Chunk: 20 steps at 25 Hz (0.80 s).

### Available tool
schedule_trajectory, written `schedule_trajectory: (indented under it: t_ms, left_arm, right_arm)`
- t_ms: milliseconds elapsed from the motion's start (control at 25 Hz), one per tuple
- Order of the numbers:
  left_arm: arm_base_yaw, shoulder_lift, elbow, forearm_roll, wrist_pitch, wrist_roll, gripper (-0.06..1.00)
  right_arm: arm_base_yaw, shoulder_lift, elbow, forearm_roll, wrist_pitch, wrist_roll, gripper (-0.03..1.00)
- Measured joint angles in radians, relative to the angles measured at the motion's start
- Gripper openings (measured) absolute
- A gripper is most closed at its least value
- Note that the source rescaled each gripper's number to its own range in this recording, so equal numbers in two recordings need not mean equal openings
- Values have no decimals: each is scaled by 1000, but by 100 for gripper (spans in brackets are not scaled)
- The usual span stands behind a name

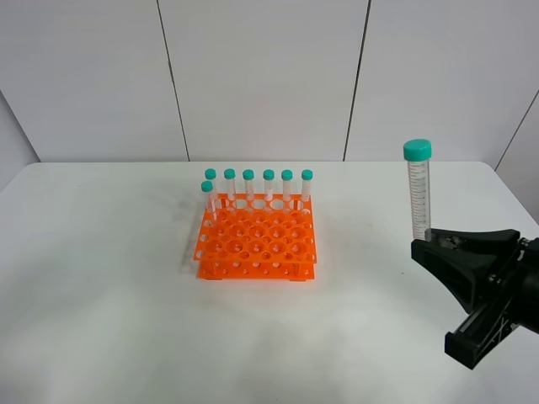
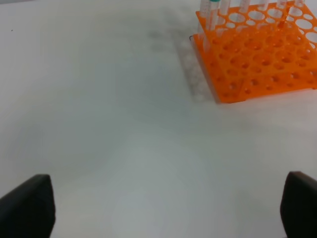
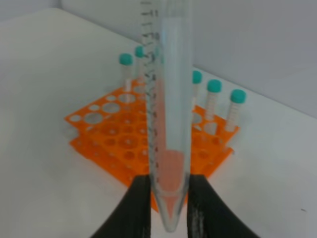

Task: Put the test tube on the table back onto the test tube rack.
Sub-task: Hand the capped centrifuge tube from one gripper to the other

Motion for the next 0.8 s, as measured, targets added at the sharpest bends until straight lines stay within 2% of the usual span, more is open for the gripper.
schedule_trajectory:
  t_ms: [200, 320, 800]
  left_arm:
    - [0, 0, 0, 0, 0, 0, 100]
    - [0, 0, 0, 0, 0, 0, 100]
    - [0, 0, 0, 0, 0, 0, 100]
  right_arm:
    - [155, 0, 0, -4, 0, 0, 0]
    - [206, 0, 0, -5, 0, 0, 0]
    - [211, 0, 0, -9, 3, 0, 0]
